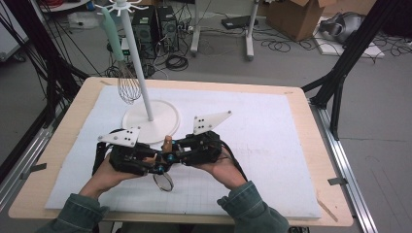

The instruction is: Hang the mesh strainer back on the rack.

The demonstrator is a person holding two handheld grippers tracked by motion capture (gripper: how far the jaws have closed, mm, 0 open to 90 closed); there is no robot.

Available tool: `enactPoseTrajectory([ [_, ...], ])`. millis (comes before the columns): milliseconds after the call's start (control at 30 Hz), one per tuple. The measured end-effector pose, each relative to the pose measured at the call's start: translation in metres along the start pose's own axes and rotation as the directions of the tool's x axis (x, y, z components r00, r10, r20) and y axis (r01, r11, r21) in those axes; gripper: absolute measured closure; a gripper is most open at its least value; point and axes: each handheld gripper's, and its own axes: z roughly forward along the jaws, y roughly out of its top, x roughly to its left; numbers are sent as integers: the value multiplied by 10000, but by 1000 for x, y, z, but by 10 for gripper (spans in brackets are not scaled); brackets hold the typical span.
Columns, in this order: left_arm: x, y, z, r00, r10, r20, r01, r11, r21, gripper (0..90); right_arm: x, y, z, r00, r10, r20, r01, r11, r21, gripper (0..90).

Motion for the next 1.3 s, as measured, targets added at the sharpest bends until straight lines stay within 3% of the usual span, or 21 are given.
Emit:
enactPoseTrajectory([
  [67, -1, 1, -2, 9993, 56, -360, -58, 10000, -48, 709, -1, 0, -3, 9995, 105, 294, -99, 9997, -207, 556],
  [200, -1, 4, -11, 9919, 148, -1258, -198, 9991, -387, 709, -1, -3, -19, 9950, 144, 988, -108, 9993, -369, 489],
  [333, -2, 11, -18, 9713, 111, -2377, -287, 9971, -707, 710, 0, -8, -33, 9852, 46, 1714, 10, 9995, -327, 439],
  [433, -1, 14, -22, 9618, 89, -2735, -326, 9961, -819, 710, -2, -13, -43, 9787, 96, 2050, -17, 9992, -389, 416],
  [533, 0, 17, -26, 9589, 44, -2836, -333, 9947, -971, 710, 0, -16, -53, 9701, 88, 2424, 15, 9991, -420, 384],
  [567, 1, 18, -28, 9554, 68, -2952, -371, 9946, -969, 710, 0, -17, -56, 9671, 97, 2542, 15, 9990, -439, 378],
  [833, 8, 26, -40, 9466, -84, -3224, -332, 9918, -1234, 710, 2, -30, -77, 9536, 224, 3003, -66, 9986, -533, 360],
  [1133, 14, 39, -51, 9326, -241, -3602, -301, 9891, -1440, 711, 4, -39, -93, 9435, 360, 3293, -168, 9980, -609, 337],
  [1300, 17, 45, -57, 9303, -352, -3650, -245, 9872, -1577, 711, 5, -43, -97, 9407, 377, 3371, -238, 9987, -453, 318],
])
